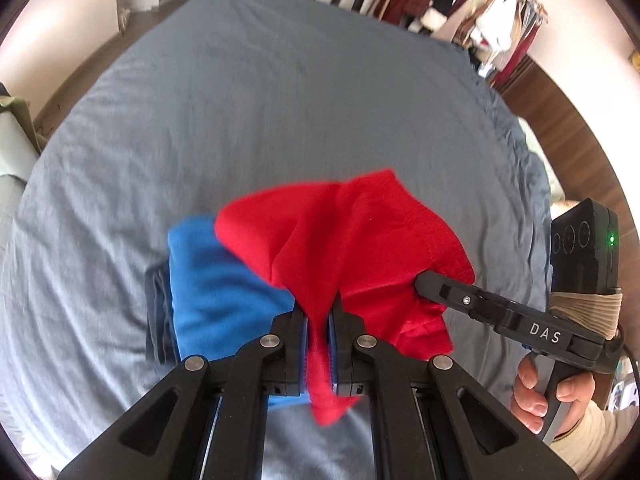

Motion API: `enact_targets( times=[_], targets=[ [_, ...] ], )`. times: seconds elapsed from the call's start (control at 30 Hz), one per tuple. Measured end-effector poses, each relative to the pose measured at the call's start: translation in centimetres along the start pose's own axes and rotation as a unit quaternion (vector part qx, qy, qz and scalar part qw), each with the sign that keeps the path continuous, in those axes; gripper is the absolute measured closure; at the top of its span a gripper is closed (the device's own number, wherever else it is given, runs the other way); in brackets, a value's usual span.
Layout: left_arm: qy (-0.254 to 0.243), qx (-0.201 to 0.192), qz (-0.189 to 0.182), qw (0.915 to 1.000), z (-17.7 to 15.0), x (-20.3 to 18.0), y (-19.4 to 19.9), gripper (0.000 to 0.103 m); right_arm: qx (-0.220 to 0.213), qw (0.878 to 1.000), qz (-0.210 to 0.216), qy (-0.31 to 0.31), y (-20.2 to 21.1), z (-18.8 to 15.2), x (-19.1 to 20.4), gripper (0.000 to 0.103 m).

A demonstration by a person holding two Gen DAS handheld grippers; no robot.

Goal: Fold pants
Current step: 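Carry the red shorts with the right gripper onto the blue folded clothes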

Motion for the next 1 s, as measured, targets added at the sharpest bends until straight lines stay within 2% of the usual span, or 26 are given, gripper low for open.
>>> enact_targets(
  times=[0.13,0.27,0.4,0.47,0.5,0.63,0.7,0.8,0.9,1.0],
  targets=[
    [-0.007,0.043,0.009,0.999,-1.4,-0.1,-0.9,0.094,0.033,0.999,-0.017,-0.025,-0.4,-1.8,-1.3,0.081],
    [-0.006,0.064,0.016,0.9978,-1.8,0.2,-1.9,0.093,0.067,0.996,-0.031,-0.051,-0.8,-3.1,-2.7,0.081],
    [-0.018,0.063,0.032,0.9973,-2.6,0.0,-2.4,0.083,0.077,0.995,-0.049,-0.049,-2.2,-3.4,-2.6,0.081],
    [-0.026,0.059,0.037,0.9972,-2.9,-0.1,-2.2,0.066,0.077,0.994,-0.056,-0.049,-2.6,-3.5,-3.2,0.079],
    [-0.033,0.056,0.042,0.997,-3.2,-0.1,-1.9,0.063,0.077,0.994,-0.06,-0.049,-2.8,-3.5,-3.3,0.078],
    [-0.046,0.035,0.056,0.9968,-3.2,0.1,-0.5,0.057,0.074,0.994,-0.073,-0.025,-1.9,-2.9,-3.3,0.068],
    [-0.041,0.012,0.059,0.9973,-2.6,0.5,0.3,0.055,0.072,0.995,-0.074,-0.008,-1.4,-2.8,-2.8,0.064],
    [-0.035,-0.018,0.06,0.9974,-1.4,0.9,0.7,0.052,0.043,0.995,-0.088,0.023,0.4,-2.6,-1.5,0.06],
    [-0.015,-0.031,0.046,0.9984,0.2,1.6,-0.4,0.053,-0.008,0.993,-0.097,0.073,1.8,-1.6,0.3,0.043],
    [0.018,-0.026,0.031,0.999,1.1,2.7,-1.7,0.058,-0.041,0.988,-0.088,0.118,1.6,-0.1,1.8,0.043]
  ],
)
Point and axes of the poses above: each gripper's, at about its wrist camera, not at the fingertips, and y roughly against the way its jaws point, x to its left, z to its top, the point moved 1 cm from there along -y, roughly the way its jaws point, and after that the axes turned 12 degrees about -x, right-handed, at the moved point
